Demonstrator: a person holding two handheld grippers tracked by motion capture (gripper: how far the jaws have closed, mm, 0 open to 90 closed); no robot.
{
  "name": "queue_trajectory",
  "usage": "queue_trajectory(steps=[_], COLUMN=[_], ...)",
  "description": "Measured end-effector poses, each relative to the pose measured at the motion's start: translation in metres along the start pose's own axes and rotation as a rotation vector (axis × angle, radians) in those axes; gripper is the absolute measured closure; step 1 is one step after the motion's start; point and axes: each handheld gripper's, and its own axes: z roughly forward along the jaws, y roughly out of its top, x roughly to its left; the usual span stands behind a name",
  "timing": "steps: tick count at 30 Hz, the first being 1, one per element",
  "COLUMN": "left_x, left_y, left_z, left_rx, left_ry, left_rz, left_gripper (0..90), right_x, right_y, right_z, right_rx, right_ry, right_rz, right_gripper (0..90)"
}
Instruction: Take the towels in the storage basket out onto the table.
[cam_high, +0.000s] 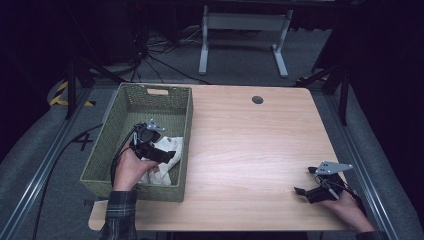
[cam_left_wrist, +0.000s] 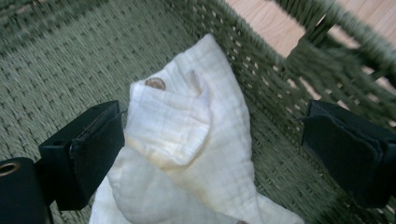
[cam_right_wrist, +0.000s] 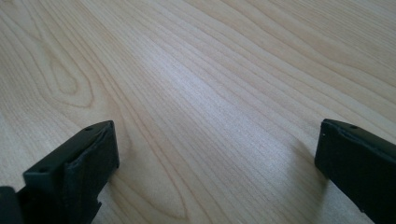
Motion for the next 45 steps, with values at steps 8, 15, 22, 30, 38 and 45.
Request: queue_trajectory(steps=[8,15,22,30,38,45], left_x=[0.002,0.004,0.003,0.002,-0.001,0.001], left_y=[-0.006,-0.006,-0.006,-0.007,-0.005,-0.003], left_z=[0.014,0.026,0.038,0.049,0.051,0.041], left_rx=[0.075,0.169,0.259,0.352,0.379,0.378], left_ry=[0.002,0.001,0.003,0.024,0.079,0.107], left_rz=[-0.015,-0.015,-0.018,-0.004,0.027,-0.040], left_gripper=[6.9,7.5,7.8,9.9,22.8,63.0], right_x=[-0.001,-0.001,-0.001,-0.002,-0.002,-0.002], right_y=[0.000,0.000,0.000,-0.001,0.000,0.000], right_z=[0.000,0.000,0.000,0.000,0.000,0.000], right_rx=[0.000,0.001,0.000,-0.004,-0.004,0.000], right_ry=[0.003,0.006,0.007,0.009,0.010,0.015], right_rz=[-0.006,-0.009,-0.011,-0.022,-0.022,-0.019], right_gripper=[0.0,0.0,0.0,0.0,0.0,0.0])
